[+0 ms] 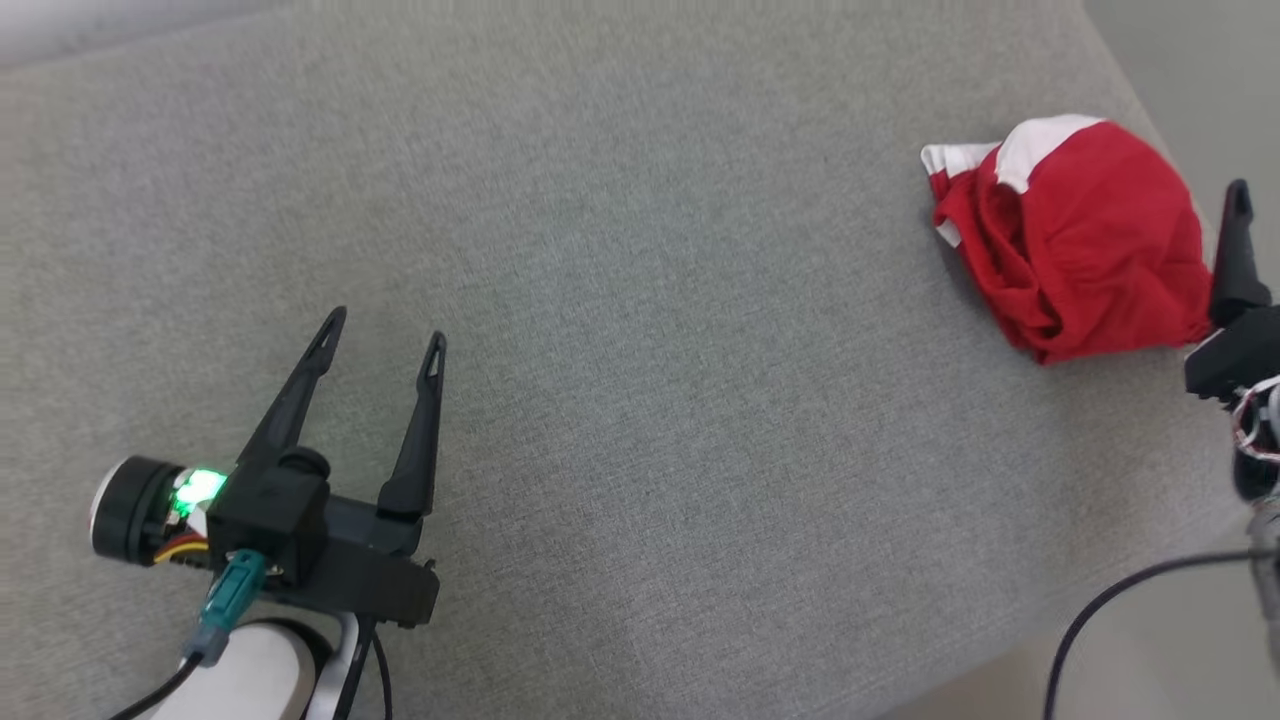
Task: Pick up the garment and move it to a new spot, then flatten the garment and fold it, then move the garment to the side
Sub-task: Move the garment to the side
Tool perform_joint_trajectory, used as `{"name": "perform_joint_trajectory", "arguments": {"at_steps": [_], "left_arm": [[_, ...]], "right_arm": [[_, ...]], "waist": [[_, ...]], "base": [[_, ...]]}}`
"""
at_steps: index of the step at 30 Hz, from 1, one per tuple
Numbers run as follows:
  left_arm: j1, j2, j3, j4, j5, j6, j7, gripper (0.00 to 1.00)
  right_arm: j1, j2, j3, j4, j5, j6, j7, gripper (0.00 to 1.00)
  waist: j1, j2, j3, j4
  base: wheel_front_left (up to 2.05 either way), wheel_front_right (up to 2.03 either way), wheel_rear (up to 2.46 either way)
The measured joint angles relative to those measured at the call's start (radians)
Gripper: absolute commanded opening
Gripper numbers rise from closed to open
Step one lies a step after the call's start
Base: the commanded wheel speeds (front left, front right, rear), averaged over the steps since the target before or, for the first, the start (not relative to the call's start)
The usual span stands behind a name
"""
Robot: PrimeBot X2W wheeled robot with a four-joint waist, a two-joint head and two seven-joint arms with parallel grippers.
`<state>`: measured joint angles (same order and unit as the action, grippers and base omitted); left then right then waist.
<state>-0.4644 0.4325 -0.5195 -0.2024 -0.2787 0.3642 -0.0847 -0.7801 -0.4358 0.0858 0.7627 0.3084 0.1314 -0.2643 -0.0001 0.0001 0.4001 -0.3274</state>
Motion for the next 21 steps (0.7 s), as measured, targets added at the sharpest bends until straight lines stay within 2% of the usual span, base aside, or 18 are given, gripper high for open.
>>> {"name": "perform_joint_trajectory", "arguments": {"at_steps": [5, 7, 8, 10, 21], "left_arm": [[0.038, -0.009, 0.018, 0.009, -0.029, 0.018, -0.033, 1.00], [0.045, -0.012, 0.021, 0.010, -0.031, 0.023, -0.041, 1.00], [0.059, -0.018, 0.026, 0.013, -0.040, 0.029, -0.054, 1.00], [0.075, -0.021, 0.037, 0.017, -0.052, 0.035, -0.067, 1.00], [0.176, -0.039, 0.071, 0.042, -0.100, 0.069, -0.125, 1.00]], "right_arm": [[0.108, 0.078, -0.051, -0.229, -0.041, 0.000, 0.000, 1.00], [0.129, 0.090, -0.054, -0.272, -0.049, 0.000, 0.000, 1.00], [0.172, 0.113, -0.049, -0.347, -0.061, 0.000, 0.000, 1.00], [0.210, 0.142, -0.032, -0.414, -0.067, 0.000, 0.000, 1.00], [0.370, 0.221, 0.077, -0.600, -0.100, 0.000, 0.026, 1.00]], "waist": [[0.0000, 0.0000, -0.052, 0.016], [0.0000, -0.0001, -0.061, 0.022], [-0.0001, -0.0001, -0.076, 0.040], [0.0000, -0.0001, -0.090, 0.061], [-0.0001, -0.0001, -0.163, 0.187]], "base": [[0.00, 0.00, 0.00], [0.00, 0.00, 0.00], [0.00, 0.00, 0.00], [0.00, 0.00, 0.00], [0.00, 0.00, 0.00]]}}
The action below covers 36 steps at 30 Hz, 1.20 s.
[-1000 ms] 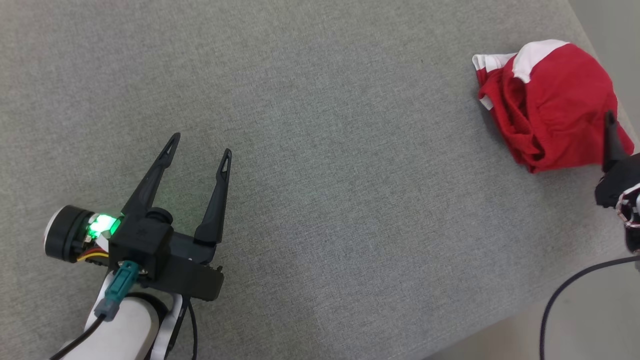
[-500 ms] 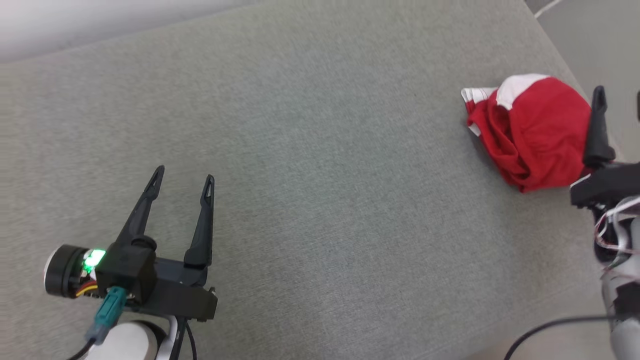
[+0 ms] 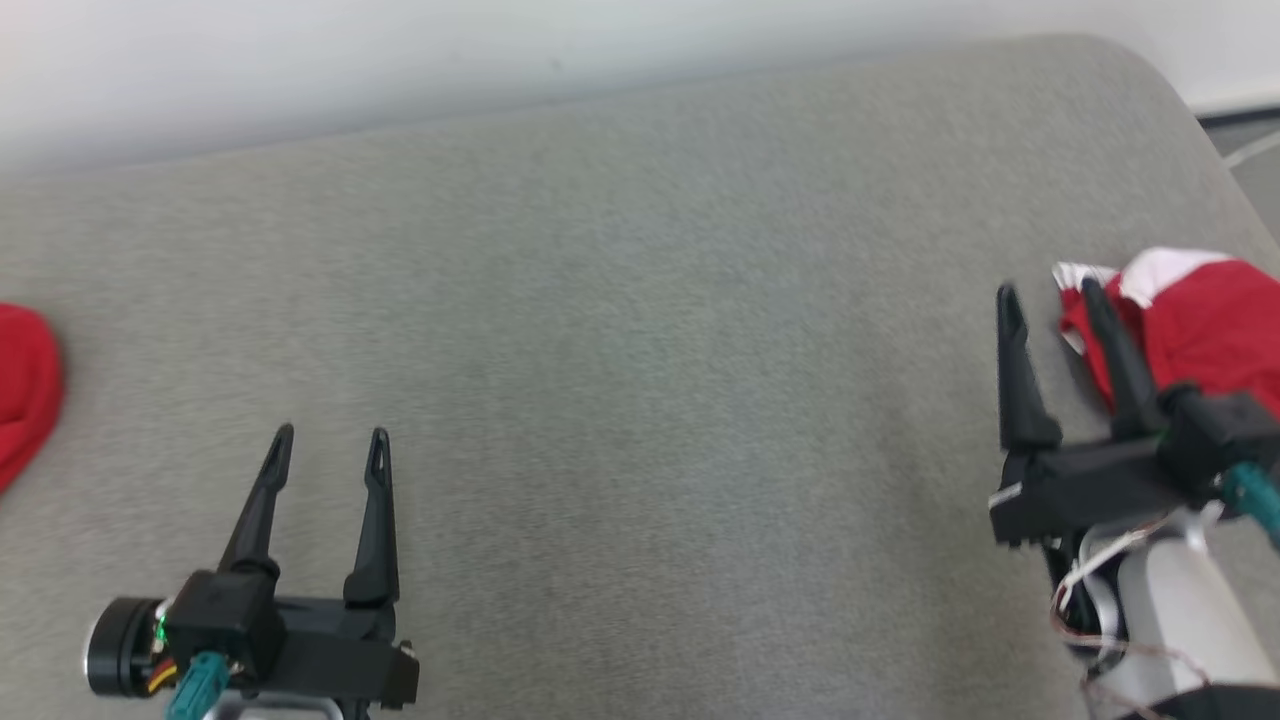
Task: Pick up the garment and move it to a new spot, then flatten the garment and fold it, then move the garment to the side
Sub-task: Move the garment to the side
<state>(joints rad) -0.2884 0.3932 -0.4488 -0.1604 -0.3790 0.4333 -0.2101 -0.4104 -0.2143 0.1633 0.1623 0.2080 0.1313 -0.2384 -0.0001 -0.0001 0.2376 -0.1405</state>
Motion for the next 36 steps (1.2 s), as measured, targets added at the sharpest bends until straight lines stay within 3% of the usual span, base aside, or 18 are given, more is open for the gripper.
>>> {"name": "perform_joint_trajectory", "arguments": {"at_steps": [8, 16, 36], "left_arm": [[0.065, -0.010, 0.029, 0.021, -0.026, -0.002, -0.030, 1.00], [0.103, -0.021, 0.058, 0.076, -0.049, -0.047, -0.047, 1.00], [0.139, -0.071, 0.147, 0.167, 0.003, -0.132, -0.048, 1.00]], "right_arm": [[0.148, 0.040, 0.002, -0.073, -0.024, 0.000, 0.045, 1.00], [0.285, 0.077, -0.018, -0.154, -0.043, 0.000, 0.102, 1.00], [0.422, 0.110, -0.046, -0.240, -0.086, 0.000, 0.164, 1.00]], "waist": [[-0.0001, 0.0000, -0.085, 0.085], [-0.0001, 0.0000, -0.176, 0.134], [0.0001, 0.0000, -0.244, 0.152]], "base": [[0.00, 0.00, 0.00], [0.00, 0.00, 0.00], [0.00, 0.00, 0.00]]}}
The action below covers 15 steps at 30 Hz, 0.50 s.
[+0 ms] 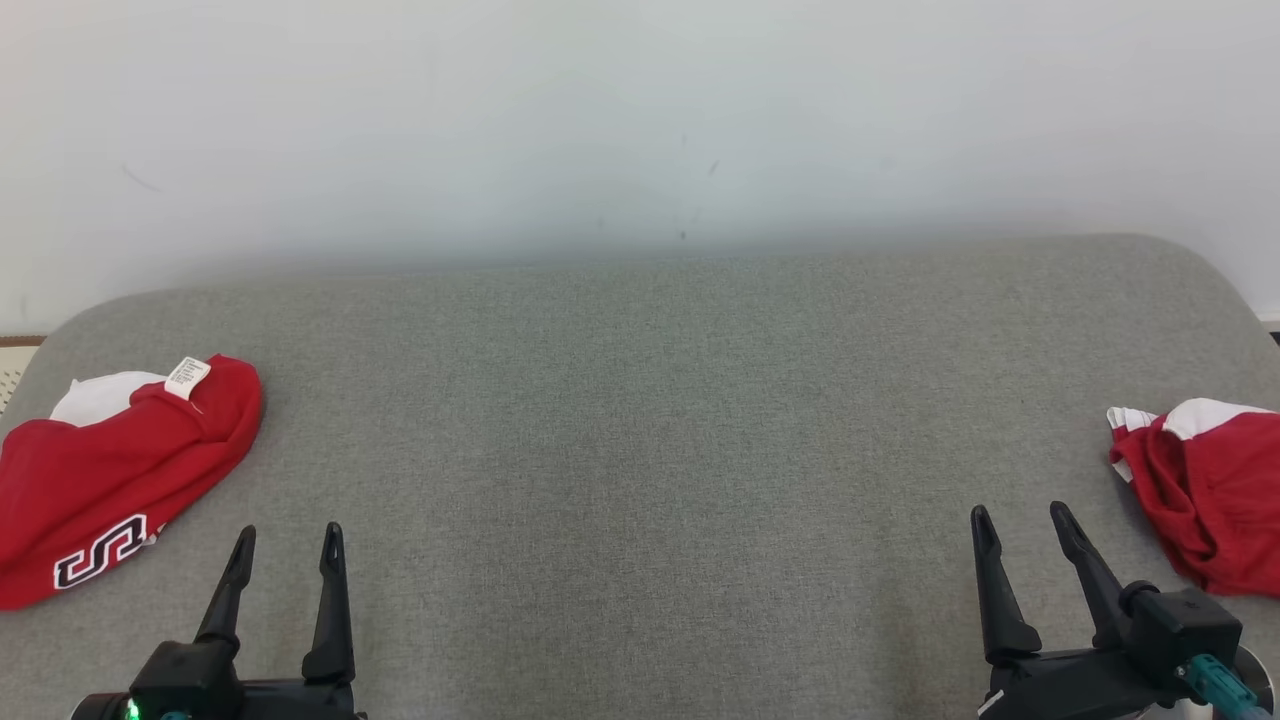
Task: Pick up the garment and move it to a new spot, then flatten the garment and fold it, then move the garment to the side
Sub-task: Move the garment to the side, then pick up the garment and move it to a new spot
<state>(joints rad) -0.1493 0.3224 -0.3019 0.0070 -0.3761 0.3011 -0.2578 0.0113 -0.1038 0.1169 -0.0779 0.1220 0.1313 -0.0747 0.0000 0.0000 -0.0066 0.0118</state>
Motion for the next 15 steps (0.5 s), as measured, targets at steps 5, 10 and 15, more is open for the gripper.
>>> {"name": "perform_joint_trajectory", "arguments": {"at_steps": [5, 10, 15], "left_arm": [[0.000, -0.009, 0.008, 0.009, 0.009, -0.009, 0.000, 1.00], [-0.001, -0.024, 0.026, 0.009, 0.015, -0.017, 0.000, 1.00], [-0.002, -0.043, 0.052, -0.006, 0.029, -0.027, -0.003, 1.00]], "right_arm": [[0.004, 0.003, -0.009, -0.007, -0.007, 0.000, 0.000, 1.00], [0.010, 0.004, -0.012, -0.021, -0.011, 0.000, 0.001, 1.00], [0.011, -0.002, 0.011, -0.040, -0.027, 0.000, 0.007, 1.00]], "waist": [[0.0000, 0.0000, 0.000, 0.006], [0.0000, 0.0000, -0.001, 0.024], [0.0000, 0.0000, -0.002, 0.070]], "base": [[0.00, 0.00, 0.00], [0.00, 0.00, 0.00], [0.00, 0.00, 0.00]]}}
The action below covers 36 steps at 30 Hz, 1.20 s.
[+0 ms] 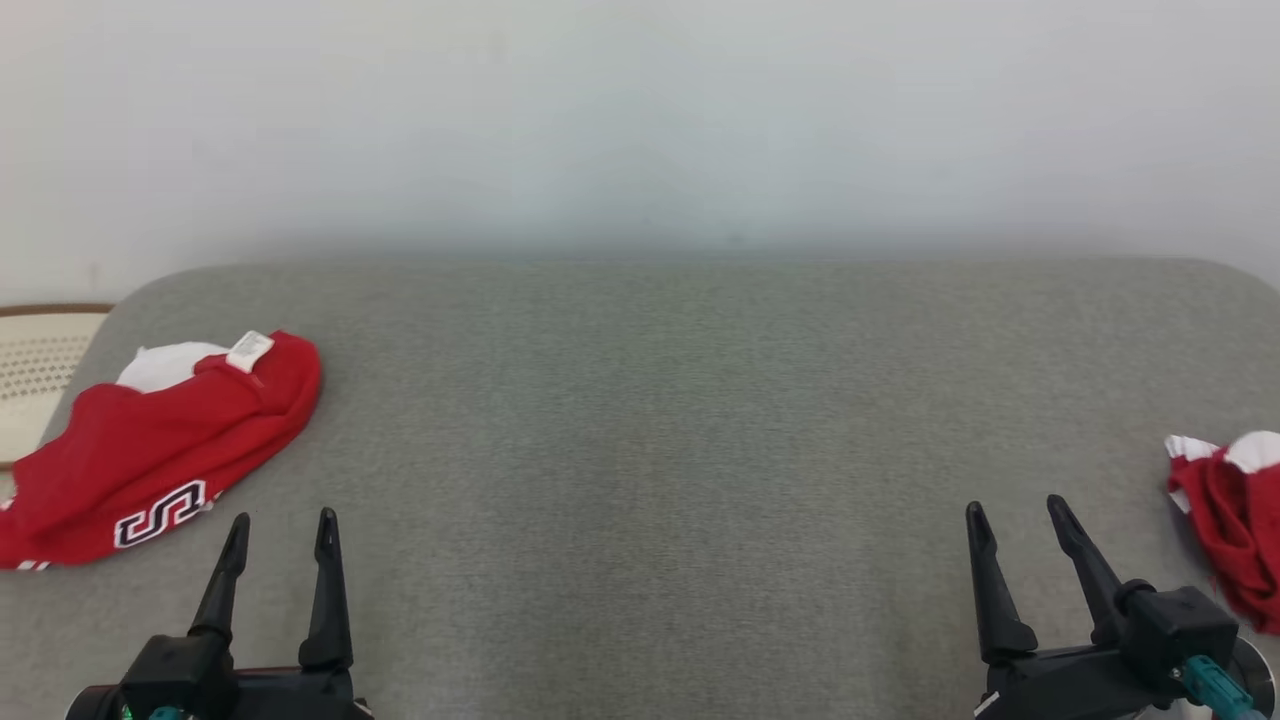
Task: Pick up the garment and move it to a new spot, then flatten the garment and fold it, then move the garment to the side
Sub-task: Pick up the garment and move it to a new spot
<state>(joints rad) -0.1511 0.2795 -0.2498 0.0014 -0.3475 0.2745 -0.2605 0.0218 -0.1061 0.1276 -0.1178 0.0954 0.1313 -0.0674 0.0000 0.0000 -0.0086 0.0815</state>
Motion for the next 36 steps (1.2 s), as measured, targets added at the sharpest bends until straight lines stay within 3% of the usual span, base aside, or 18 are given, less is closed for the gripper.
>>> {"name": "perform_joint_trajectory", "arguments": {"at_steps": [10, 19, 24, 36], "left_arm": [[0.028, -0.006, 0.063, -0.002, 0.016, -0.006, 0.000, 1.00], [0.048, -0.010, 0.084, 0.005, 0.018, -0.010, 0.000, 1.00], [0.048, -0.019, 0.088, 0.007, 0.023, -0.017, 0.000, 1.00], [0.018, -0.015, 0.110, -0.032, 0.036, -0.018, 0.000, 1.00]], "right_arm": [[-0.002, 0.003, 0.077, -0.019, -0.007, 0.000, 0.006, 1.00], [-0.002, 0.009, 0.104, -0.015, -0.005, 0.000, 0.004, 1.00], [-0.002, 0.011, 0.107, -0.013, 0.000, 0.000, 0.003, 1.00], [-0.002, 0.014, 0.105, -0.013, 0.009, 0.000, -0.002, 1.00]], "waist": [[0.0000, 0.0000, -0.001, 0.180], [0.0000, 0.0001, -0.005, 0.300], [0.0000, 0.0000, -0.006, 0.328], [0.0000, 0.0001, 0.002, 0.312]], "base": [[0.00, 0.00, 0.00], [0.00, 0.00, 0.00], [0.00, 0.00, 0.00], [0.00, 0.00, 0.00]]}}
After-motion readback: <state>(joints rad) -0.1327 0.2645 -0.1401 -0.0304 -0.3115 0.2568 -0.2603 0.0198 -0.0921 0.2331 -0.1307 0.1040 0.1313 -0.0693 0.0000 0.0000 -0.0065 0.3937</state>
